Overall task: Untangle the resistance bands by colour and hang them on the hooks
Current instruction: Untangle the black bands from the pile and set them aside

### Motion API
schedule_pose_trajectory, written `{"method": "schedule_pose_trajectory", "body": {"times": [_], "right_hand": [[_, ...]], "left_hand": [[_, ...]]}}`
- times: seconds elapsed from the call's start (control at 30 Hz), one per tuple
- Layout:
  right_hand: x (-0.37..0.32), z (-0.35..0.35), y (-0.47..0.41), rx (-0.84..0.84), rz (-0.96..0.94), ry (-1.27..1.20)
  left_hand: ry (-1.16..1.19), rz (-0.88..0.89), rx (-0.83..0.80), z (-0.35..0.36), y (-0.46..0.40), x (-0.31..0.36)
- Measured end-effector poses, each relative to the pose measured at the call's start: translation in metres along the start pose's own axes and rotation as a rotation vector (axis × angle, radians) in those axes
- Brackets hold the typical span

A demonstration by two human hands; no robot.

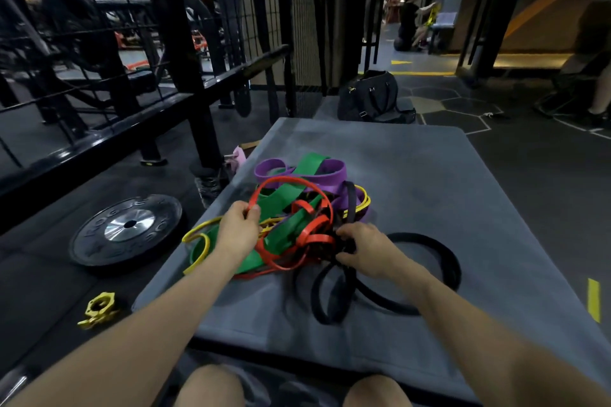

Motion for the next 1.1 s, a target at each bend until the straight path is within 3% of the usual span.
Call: {"method": "schedule_pose_trajectory", "body": {"times": [0.13, 0.27, 0.33, 0.43, 0.57, 0.67, 0.87, 1.1], "right_hand": [[-0.002, 0.006, 0.001, -0.009, 0.018, 0.005], [0.001, 0.009, 0.000, -0.014, 0.043, -0.044], [0.002, 0.007, 0.001, 0.006, 0.002, 0.005], [0.010, 0.007, 0.006, 0.002, -0.026, 0.130], [0.028, 0.010, 0.017, -0.101, -0.001, 0.239], [0.034, 0.015, 0.026, -0.163, 0.019, 0.398], [0.018, -0.013, 0.025, 0.164, -0.068, 0.500], [0.012, -0.102, 0.013, 0.444, 0.030, 0.468]], "left_hand": [[-0.457, 0.067, 0.114, -0.004, 0.019, 0.020], [-0.761, 0.552, 0.204, 0.017, 0.046, 0.057], [-0.787, 0.685, 0.084, 0.042, 0.054, 0.062], [-0.832, 0.576, -0.188, 0.076, 0.051, 0.050], [-0.740, 0.423, -0.211, 0.081, 0.039, 0.043], [-0.433, 0.345, -0.109, 0.065, 0.026, 0.058], [-0.133, 0.213, 0.025, 0.024, -0.001, 0.080], [0.091, 0.118, 0.240, -0.019, -0.019, 0.087]]}}
Point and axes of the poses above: each hand's wrist, its own y-axis away from the middle knuckle, its own z-axis out of the palm, x = y × z, the point moved 5 cm from there along -y, towards the middle knuckle, and after that the axes turned 11 degrees about -y, right-handed, at the moved point
